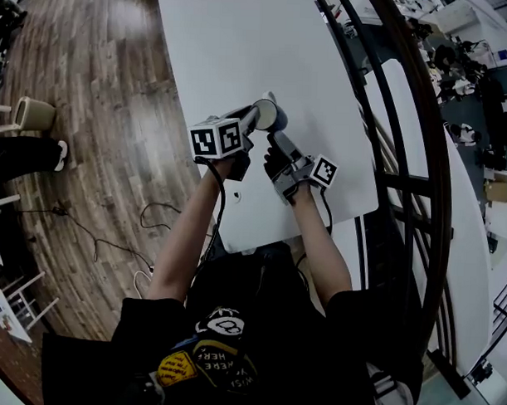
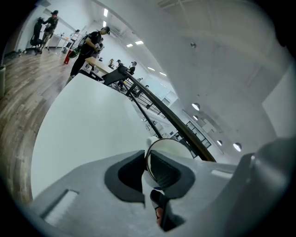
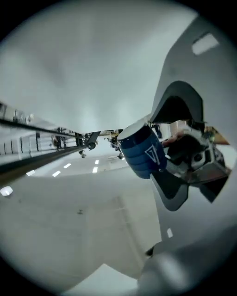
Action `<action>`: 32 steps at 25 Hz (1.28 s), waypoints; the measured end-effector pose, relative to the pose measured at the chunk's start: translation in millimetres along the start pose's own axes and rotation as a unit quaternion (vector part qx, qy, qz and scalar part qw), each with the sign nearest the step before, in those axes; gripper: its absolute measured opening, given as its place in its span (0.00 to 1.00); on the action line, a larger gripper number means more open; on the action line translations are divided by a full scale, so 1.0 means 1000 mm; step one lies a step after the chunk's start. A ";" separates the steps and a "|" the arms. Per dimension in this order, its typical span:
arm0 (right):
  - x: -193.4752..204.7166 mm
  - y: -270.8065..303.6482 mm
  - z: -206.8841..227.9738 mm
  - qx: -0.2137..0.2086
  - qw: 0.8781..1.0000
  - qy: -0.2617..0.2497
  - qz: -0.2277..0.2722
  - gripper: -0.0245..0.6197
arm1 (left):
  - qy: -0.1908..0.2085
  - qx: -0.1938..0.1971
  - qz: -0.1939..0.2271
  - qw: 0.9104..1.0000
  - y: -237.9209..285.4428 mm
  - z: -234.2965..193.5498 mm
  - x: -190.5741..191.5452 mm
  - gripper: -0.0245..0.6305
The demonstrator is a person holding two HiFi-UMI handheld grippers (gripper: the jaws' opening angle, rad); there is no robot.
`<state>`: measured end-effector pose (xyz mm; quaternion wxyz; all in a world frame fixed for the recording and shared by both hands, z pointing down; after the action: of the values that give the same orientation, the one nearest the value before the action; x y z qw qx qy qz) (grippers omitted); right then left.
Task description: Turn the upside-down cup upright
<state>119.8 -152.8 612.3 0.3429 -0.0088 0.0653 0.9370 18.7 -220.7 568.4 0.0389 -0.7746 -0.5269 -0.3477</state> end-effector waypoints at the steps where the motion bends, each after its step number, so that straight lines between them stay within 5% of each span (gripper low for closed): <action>1: -0.002 0.002 -0.002 -0.031 0.998 0.061 0.008 0.55 | 0.013 0.001 -0.002 1.000 0.001 0.004 0.001 0.10; 4: -0.012 0.011 -0.002 -0.086 0.980 0.175 0.031 0.62 | 0.047 0.009 -0.001 0.999 0.003 0.012 0.003 0.10; 12: -0.032 0.033 -0.011 -0.115 0.958 0.259 0.035 0.71 | 0.127 0.046 -0.003 0.991 0.003 0.028 0.004 0.10; 15: -0.035 0.033 -0.013 -0.083 0.973 0.211 0.043 0.70 | 0.154 0.036 -0.012 0.987 0.003 0.023 0.005 0.10; 19: -0.047 0.029 -0.007 0.010 0.996 0.054 0.065 0.70 | 0.163 -0.036 -0.023 0.986 -0.012 0.003 0.008 0.13; 22: -0.054 0.034 0.001 0.102 0.987 -0.107 0.063 0.70 | 0.147 -0.093 -0.028 0.984 -0.026 -0.020 0.016 0.12; 25: -0.059 0.042 0.017 0.200 0.930 -0.303 0.054 0.69 | 0.135 -0.119 -0.022 0.983 -0.035 -0.035 0.029 0.04; 29: -0.057 0.062 0.042 0.290 0.794 -0.534 0.024 0.69 | 0.121 -0.124 -0.017 0.985 -0.038 -0.043 0.047 0.04; 32: -0.050 0.072 0.060 0.319 0.688 -0.652 0.013 0.69 | 0.121 -0.126 -0.015 0.984 -0.044 -0.038 0.056 0.04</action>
<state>113.3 -231.9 683.6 0.2690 0.7148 0.1207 0.6341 -25.7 -173.6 615.7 -0.0006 -0.7175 -0.4816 -0.5033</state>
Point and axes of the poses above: the fingertips, and each gripper's own axes: y forward along the fingers, z to its right, x out of its underside, the point moved 4 cm from there along -y, backward along the fingers, and after that the axes turned 13 degrees about x, right-handed, at the moved point
